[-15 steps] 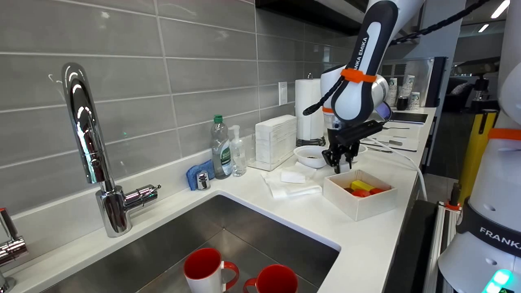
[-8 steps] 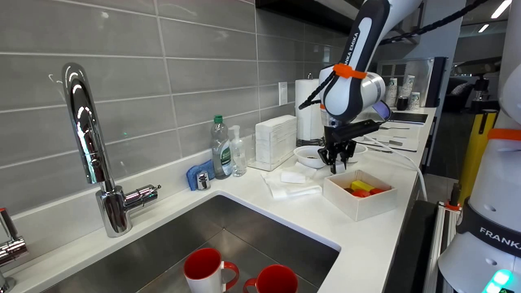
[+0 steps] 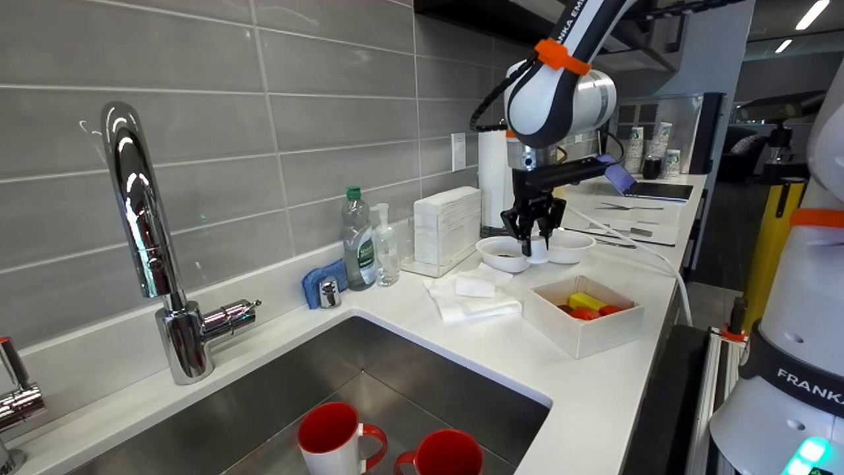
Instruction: Pick up the orange ball and small white cup, put them in the wooden box, pour the contents of the left plate into the right plate
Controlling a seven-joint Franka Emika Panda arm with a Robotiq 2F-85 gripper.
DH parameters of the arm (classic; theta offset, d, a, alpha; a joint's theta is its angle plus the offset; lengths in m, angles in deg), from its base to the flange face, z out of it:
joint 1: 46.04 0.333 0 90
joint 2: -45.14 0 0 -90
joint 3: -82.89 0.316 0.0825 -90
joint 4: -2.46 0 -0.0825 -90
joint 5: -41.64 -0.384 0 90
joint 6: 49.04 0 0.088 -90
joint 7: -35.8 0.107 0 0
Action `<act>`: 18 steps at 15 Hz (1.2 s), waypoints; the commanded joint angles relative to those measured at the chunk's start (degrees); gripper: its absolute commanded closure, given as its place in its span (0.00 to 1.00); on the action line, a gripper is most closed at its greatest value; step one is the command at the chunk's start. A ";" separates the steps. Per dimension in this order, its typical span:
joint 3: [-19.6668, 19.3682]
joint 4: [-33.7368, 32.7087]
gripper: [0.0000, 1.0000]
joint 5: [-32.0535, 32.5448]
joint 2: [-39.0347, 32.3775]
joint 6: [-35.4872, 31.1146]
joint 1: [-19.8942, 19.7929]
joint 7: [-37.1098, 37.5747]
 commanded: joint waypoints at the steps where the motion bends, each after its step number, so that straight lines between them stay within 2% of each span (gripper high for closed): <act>1: 2.35 2.47 0.91 -7.13 8.15 9.66 1.27 -6.76; 6: 4.48 2.60 0.91 -10.07 10.03 23.71 1.89 -8.92; 9: 4.95 2.44 0.91 -8.69 8.57 28.17 1.34 -7.50; 11: 4.90 2.42 0.91 -8.69 8.31 29.81 1.30 -7.45; 14: 5.27 2.99 0.91 -7.14 5.22 24.41 1.27 -6.16; 15: 5.22 2.79 0.85 -7.24 4.43 23.74 1.26 -6.13; 16: 5.25 2.73 0.41 -6.77 4.01 22.23 1.18 -5.93; 17: 5.37 2.80 0.41 -5.97 3.80 20.59 1.09 -5.36; 18: 5.31 2.82 0.34 -5.84 3.67 18.97 1.12 -5.51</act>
